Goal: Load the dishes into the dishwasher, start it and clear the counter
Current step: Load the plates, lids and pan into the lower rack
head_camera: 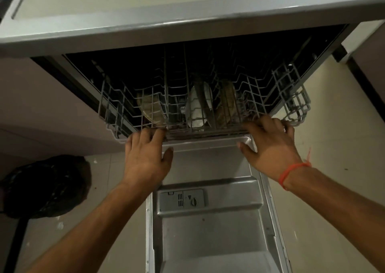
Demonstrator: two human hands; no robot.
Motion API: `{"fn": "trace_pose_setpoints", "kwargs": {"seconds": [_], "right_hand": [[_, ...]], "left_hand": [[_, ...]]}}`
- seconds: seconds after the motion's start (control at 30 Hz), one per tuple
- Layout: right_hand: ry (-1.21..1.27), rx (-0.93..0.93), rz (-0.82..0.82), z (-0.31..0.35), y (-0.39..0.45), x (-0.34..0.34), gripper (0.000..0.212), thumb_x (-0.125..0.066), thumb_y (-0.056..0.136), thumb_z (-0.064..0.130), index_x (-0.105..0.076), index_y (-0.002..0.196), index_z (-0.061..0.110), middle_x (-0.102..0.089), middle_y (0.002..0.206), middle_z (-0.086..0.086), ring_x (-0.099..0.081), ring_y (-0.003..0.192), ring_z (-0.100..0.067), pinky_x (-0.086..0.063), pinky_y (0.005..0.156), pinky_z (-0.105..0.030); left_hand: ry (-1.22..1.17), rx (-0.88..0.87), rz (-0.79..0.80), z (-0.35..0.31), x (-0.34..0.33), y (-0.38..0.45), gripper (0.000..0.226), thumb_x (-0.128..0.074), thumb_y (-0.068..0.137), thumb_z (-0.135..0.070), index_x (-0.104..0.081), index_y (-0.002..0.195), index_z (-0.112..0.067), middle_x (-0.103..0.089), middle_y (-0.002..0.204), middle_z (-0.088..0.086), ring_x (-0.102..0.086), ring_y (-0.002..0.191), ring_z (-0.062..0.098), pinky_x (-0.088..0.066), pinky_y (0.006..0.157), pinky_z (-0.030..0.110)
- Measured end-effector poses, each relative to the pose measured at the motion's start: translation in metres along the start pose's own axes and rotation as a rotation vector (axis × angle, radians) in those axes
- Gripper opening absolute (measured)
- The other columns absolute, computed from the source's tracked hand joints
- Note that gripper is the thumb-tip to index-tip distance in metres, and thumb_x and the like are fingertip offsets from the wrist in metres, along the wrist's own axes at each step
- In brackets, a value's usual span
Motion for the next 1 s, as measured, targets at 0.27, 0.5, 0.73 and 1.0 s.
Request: {"fn": "trace_pose_setpoints", "kwargs": {"seconds": [0.27, 0.5, 0.73, 1.0], "right_hand": [[0.028, 0.031, 0.038, 0.000, -0.081, 0.004, 0.050, -0.042, 0.088, 0.056, -0.070, 0.112, 0.023, -0.058, 0.100, -0.002, -0.054, 0.097, -0.024, -0.043, 0.092, -0.046], [0.045, -0.015, 0.047, -0.011, -0.092, 0.011, 0.051, -0.038, 0.090, 0.059, -0.069, 0.112, 0.025, -0.057, 0.096, 0.002, -0.056, 0.094, -0.022, -0.048, 0.090, -0.045], [0.129, 0.018, 0.110, 0.001, -0.093, -0.002, 0.025, -0.051, 0.097, 0.046, -0.069, 0.101, 0.028, -0.061, 0.091, 0.005, -0.055, 0.088, -0.017, -0.051, 0.080, -0.037], [0.197, 0.031, 0.108, 0.009, -0.157, -0.009, 0.029, -0.040, 0.097, 0.050, -0.063, 0.089, 0.036, -0.052, 0.085, 0.016, -0.048, 0.079, -0.006, -0.045, 0.071, -0.025]], "left_hand": [[-0.186, -0.012, 0.073, -0.002, -0.017, -0.083, 0.053, -0.029, 0.094, -0.062, -0.062, 0.120, -0.030, -0.048, 0.119, -0.008, -0.034, 0.110, 0.005, -0.033, 0.102, 0.035], [-0.226, 0.024, 0.006, -0.013, -0.026, -0.103, 0.051, -0.024, 0.094, -0.067, -0.061, 0.112, -0.036, -0.048, 0.107, -0.012, -0.040, 0.102, 0.007, -0.029, 0.093, 0.031], [-0.183, 0.062, -0.017, 0.004, -0.028, -0.106, 0.042, -0.028, 0.103, -0.057, -0.061, 0.093, -0.033, -0.047, 0.091, -0.011, -0.041, 0.089, 0.010, -0.035, 0.092, 0.039], [-0.146, 0.046, -0.017, 0.005, -0.027, -0.166, 0.029, -0.040, 0.094, -0.051, -0.065, 0.091, -0.036, -0.053, 0.090, -0.014, -0.054, 0.083, 0.015, -0.035, 0.078, 0.038]]}}
Point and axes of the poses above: each hand's wrist, its own y-axis towards the middle knuckle, its own x-axis out of the back of the hand, z = x × y, the point moved 8 cm from there along y, towards the middle knuckle
